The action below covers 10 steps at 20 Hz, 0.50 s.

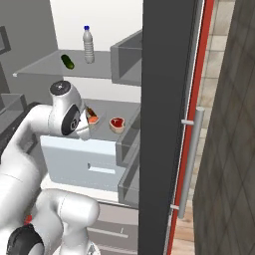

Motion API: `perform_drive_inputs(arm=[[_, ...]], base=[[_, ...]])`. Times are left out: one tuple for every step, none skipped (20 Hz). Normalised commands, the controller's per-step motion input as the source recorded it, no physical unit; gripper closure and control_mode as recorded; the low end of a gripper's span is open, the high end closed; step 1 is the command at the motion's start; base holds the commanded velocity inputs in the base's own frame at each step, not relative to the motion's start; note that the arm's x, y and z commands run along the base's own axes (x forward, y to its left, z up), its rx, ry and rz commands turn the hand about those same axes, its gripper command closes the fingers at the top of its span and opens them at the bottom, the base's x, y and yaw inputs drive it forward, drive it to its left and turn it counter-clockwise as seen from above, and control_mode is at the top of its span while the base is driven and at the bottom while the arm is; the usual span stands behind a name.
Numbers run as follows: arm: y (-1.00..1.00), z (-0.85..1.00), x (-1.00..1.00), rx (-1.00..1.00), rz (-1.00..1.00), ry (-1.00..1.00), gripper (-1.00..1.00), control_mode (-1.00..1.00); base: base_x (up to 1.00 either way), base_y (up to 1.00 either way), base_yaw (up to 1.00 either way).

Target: Place the tupperware on the second highest shelf of the fridge. Make space for the tupperware among the existing items by rearranging them on the shelves if needed. Close the fridge door when finished.

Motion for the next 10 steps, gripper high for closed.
perform_drive_inputs(arm=[[-0.49, 0.31, -1.0, -0.07, 0.15, 0.0, -1.0, -1.0], [-0.47, 0.24, -1.0, -0.13, 0.21, 0.0, -1.0, -1.0], [-0.42, 0.19, -1.0, -0.17, 0.27, 0.0, -1.0, -1.0], [-0.33, 0.14, -1.0, -0.21, 0.31, 0.0, -1.0, -1.0], [-0.25, 0.14, -1.0, -0.23, 0.33, 0.0, -1.0, -1.0], [-0.06, 0.11, -1.0, -0.28, 0.34, 0.04, -1.0, -1.0], [0.0, 0.03, -1.0, -0.3, 0.36, 0.09, -1.0, -1.0], [0.0, 0.04, -1.0, -0.34, 0.39, 0.13, -1.0, -1.0], [0.05, 0.06, -1.0, -0.4, 0.43, 0.19, -1.0, -1.0], [0.14, 0.02, -1.0, -0.42, 0.51, 0.15, -1.0, -1.0]], base=[[0.0, 0.0, 0.0], [0.0, 0.0, 0.0], [0.0, 0.0, 0.0], [0.0, 0.0, 0.0], [0.0, 0.0, 0.0], [0.0, 0.0, 0.0], [0.0, 0.0, 0.0], [0.0, 0.0, 0.0], [0.0, 0.0, 0.0], [0.0, 0.0, 0.0]])
